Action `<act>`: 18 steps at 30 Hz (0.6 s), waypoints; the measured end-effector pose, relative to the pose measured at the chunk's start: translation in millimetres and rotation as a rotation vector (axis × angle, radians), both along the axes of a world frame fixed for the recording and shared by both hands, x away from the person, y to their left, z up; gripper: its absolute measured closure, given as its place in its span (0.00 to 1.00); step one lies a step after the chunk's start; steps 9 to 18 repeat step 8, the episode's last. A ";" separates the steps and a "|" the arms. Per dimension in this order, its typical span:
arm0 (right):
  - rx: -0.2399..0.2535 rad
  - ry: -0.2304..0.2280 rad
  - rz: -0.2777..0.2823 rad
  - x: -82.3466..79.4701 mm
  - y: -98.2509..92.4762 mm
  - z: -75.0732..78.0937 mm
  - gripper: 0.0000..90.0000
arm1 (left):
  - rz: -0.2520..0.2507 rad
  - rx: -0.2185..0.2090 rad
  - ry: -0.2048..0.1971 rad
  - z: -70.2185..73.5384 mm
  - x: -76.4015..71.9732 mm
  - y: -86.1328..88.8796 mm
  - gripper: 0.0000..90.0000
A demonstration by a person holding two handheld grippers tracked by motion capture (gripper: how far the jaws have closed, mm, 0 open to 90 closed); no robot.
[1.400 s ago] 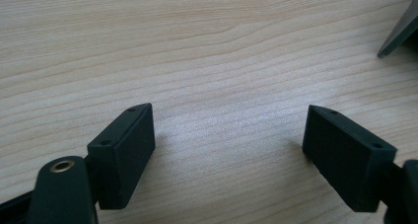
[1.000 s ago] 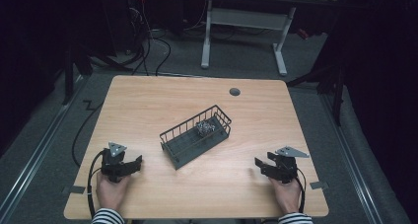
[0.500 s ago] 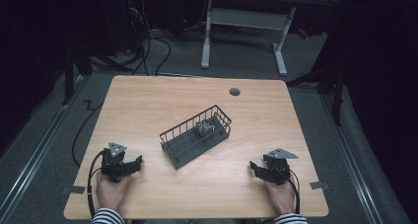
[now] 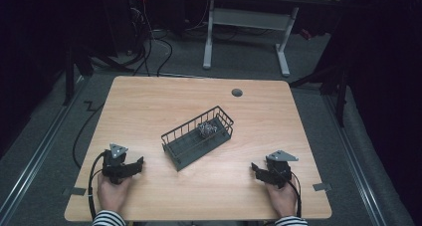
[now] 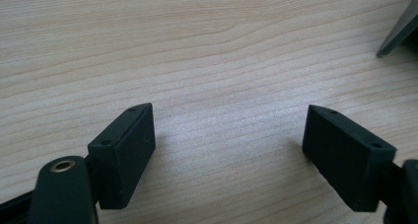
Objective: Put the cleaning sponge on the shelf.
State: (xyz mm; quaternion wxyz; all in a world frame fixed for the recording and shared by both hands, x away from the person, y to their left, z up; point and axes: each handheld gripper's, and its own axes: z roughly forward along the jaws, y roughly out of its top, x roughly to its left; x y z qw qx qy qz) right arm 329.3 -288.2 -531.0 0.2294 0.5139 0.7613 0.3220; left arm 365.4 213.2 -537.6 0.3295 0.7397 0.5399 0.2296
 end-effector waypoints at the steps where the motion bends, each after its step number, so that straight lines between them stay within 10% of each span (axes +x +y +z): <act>1: 0.001 0.001 -0.001 -0.1 0.1 0.0 0.38 | 0.000 0.000 0.000 0.0 -0.1 0.0 0.23; 18: 0.000 0.000 0.000 0.1 -0.2 0.0 0.38 | -0.009 0.002 -0.002 0.3 -0.3 0.0 0.25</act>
